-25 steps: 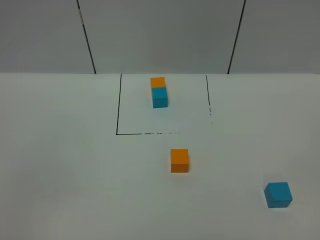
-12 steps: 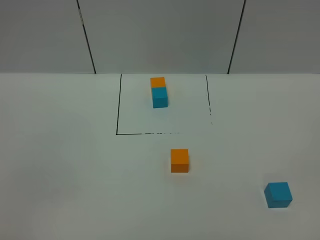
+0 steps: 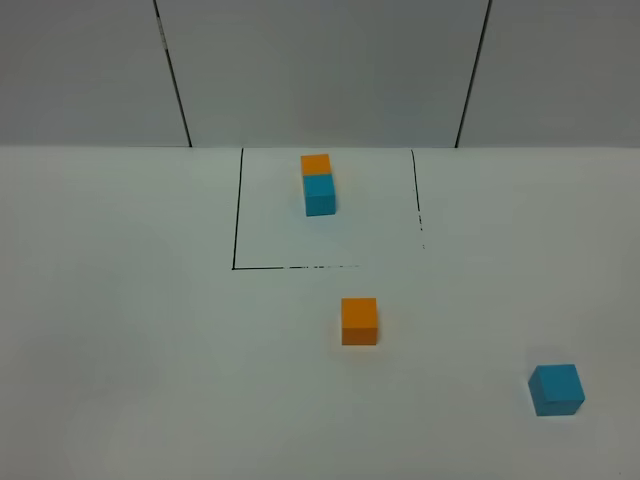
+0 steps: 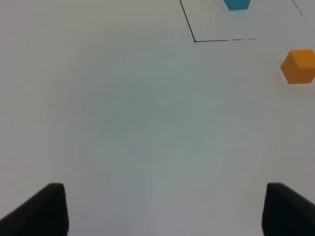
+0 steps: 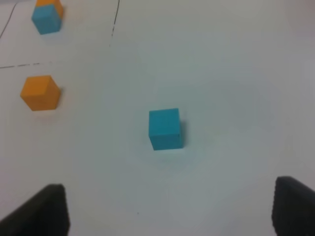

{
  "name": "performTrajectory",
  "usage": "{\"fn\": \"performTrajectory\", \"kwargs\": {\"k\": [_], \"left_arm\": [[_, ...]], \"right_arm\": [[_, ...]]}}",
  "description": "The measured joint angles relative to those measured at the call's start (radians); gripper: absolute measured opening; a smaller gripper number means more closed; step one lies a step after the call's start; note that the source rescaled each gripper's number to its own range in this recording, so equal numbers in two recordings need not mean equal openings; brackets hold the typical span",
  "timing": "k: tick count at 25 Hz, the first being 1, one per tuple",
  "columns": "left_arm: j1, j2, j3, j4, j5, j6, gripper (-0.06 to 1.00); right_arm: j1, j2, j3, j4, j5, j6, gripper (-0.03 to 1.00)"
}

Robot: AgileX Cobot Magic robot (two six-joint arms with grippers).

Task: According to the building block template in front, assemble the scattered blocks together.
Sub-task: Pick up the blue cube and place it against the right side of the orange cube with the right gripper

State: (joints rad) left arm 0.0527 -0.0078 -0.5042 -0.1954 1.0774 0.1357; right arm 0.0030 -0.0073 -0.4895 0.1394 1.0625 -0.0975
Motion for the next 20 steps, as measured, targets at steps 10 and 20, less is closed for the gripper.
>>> {"fn": "performTrajectory", "kwargs": {"k": [10,20], "left_arm": [[0.0,0.0,0.0,0.0,0.0,0.001,0.68],[0.0,0.0,0.0,0.0,0.0,0.001,0.68]], "right_arm": [[0.0,0.0,0.0,0.0,0.0,0.0,0.66],[0.0,0.0,0.0,0.0,0.0,0.0,0.66]]}}
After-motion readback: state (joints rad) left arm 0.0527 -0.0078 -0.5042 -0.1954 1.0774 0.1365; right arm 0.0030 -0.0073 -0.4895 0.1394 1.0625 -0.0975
